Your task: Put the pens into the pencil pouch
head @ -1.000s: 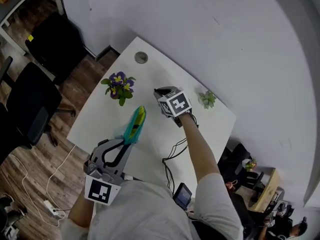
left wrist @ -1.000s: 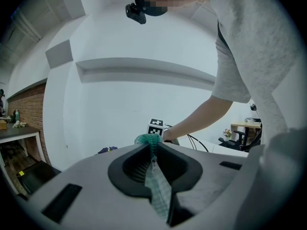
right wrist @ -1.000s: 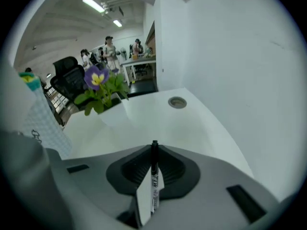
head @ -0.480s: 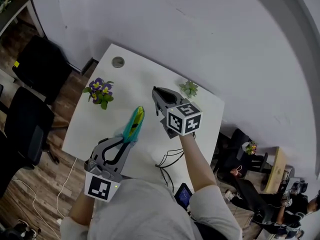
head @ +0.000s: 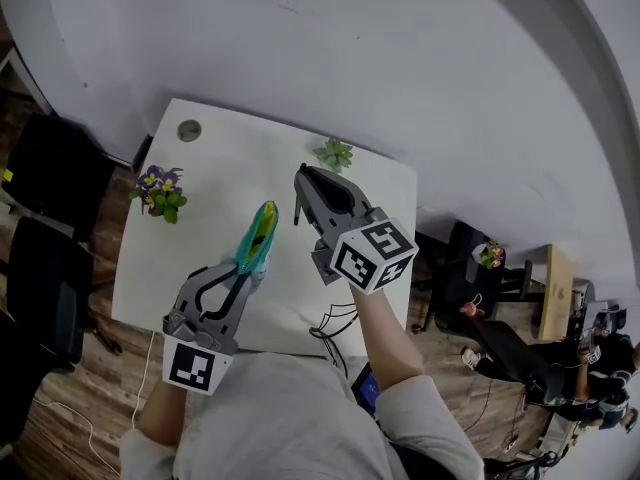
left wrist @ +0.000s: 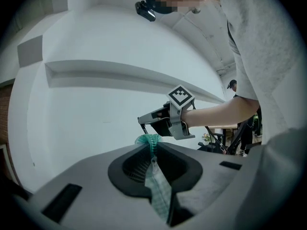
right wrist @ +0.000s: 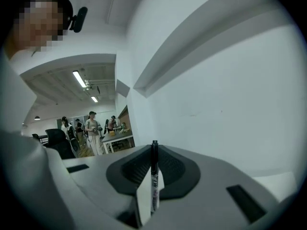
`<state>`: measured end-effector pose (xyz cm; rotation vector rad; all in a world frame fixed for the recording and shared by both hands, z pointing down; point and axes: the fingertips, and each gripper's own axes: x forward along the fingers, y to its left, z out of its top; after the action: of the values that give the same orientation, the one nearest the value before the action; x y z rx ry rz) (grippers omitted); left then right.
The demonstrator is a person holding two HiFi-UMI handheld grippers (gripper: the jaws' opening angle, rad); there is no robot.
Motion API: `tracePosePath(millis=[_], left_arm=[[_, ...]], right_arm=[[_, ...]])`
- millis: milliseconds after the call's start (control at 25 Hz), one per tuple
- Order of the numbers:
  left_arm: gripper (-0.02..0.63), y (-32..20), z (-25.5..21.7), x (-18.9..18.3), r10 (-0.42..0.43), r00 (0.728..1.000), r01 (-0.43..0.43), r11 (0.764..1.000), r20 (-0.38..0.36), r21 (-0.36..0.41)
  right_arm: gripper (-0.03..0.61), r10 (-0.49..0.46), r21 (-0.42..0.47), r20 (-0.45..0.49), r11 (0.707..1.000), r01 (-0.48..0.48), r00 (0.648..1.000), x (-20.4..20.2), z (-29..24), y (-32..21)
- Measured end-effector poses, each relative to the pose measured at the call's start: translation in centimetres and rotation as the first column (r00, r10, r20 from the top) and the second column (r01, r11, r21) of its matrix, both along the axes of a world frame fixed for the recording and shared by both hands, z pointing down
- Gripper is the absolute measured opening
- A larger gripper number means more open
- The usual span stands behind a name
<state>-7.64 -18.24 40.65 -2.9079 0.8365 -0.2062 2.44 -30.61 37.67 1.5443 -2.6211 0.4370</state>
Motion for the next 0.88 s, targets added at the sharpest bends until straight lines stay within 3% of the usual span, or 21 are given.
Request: tracePosePath(millis=[200,520,680,880], left_arm=[[0.06,0.8,-0.4,1.9,0.055,0.998,-0.055,0.998,0.003,0.02],[0.06,1.7,-1.2,4.2,0.117,0.993,-0.116,0.992,-0.002,0.045],[0.06,2.3,-1.7,4.6,0.131,0.991,-0.131,0.99,-0.003,0.057],[0.06,2.3,-2.4,5.3,0.134,0.991,-0.133,0.988,-0.006,0.075]], right_arm=[[0.06,0.032,0.129,0.065,0.991,-0.04,0.997,1.2,-4.9,2.4],[0.06,0.037,0.295,0.179,0.951,-0.09,0.983,2.3,-10.7,5.9],[0.06,0.022,0.323,0.216,0.942,-0.093,0.976,2.1,-10.9,7.0],[0.06,-0.011,0.301,0.263,0.951,-0.071,0.965,1.8,-9.9,7.4]])
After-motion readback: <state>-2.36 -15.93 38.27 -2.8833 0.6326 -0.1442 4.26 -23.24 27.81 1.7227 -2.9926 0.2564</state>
